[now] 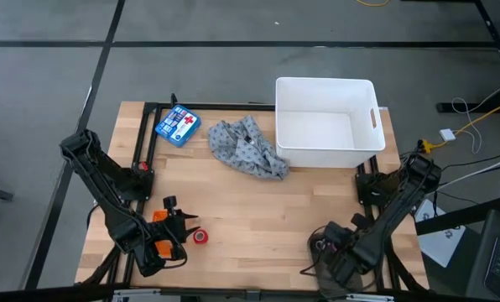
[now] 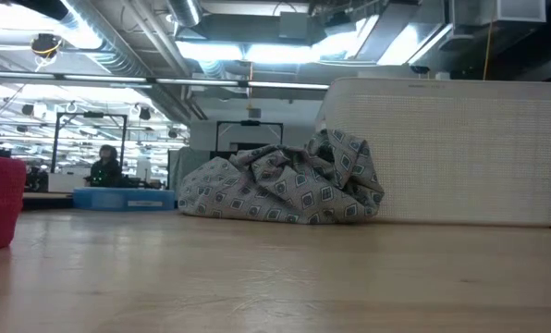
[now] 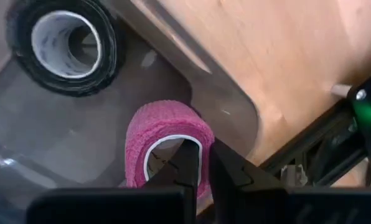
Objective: Pick & place medical supplies in basket/bin
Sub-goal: Put the pink bandage into the black bin, then put the red bandage into the black bin
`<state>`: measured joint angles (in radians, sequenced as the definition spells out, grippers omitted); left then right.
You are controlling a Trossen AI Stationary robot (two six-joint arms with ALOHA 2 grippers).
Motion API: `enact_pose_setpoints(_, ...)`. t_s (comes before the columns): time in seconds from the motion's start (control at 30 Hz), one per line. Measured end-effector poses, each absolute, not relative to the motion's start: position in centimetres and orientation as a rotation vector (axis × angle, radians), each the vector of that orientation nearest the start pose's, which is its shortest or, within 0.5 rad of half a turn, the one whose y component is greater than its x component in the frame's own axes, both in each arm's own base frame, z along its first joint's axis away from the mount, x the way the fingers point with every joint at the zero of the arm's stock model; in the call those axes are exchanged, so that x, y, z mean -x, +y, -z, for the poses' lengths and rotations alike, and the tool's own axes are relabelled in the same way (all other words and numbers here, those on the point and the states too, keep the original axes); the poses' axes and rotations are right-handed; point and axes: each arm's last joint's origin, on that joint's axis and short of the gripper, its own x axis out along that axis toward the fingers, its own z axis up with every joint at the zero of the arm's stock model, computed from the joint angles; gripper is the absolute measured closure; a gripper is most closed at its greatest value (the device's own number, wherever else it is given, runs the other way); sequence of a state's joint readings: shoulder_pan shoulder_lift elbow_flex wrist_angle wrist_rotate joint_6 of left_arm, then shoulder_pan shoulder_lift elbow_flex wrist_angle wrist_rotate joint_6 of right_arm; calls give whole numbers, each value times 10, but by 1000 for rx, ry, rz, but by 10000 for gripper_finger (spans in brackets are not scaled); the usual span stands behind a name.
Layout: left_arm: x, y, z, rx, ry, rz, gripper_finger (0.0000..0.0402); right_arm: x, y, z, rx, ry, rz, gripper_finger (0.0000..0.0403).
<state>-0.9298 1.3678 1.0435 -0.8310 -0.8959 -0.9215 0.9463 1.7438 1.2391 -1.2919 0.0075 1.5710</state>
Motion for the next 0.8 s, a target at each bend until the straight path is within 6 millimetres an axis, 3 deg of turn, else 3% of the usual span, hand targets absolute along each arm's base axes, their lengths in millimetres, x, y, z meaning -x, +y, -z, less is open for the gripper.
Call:
enact_pose_setpoints(0.27,-169,-189,-262,-30,623,-277,258,-168,229,-177,-358,1547,631,381)
enact_pose_setpoints(0.43,-169,-189,-262,-30,623,-277,258,-169,225,-174,-370,1533,653,371)
enact_pose_setpoints(0.63,-169,-189,-262,-30,623,-277,258,-168,222,-179,-329,1573,683,301)
enact_pose_setpoints(0.8,-169,-189,-262,-29,622,-277,258,-172,227,-204,-291,1574,664,239)
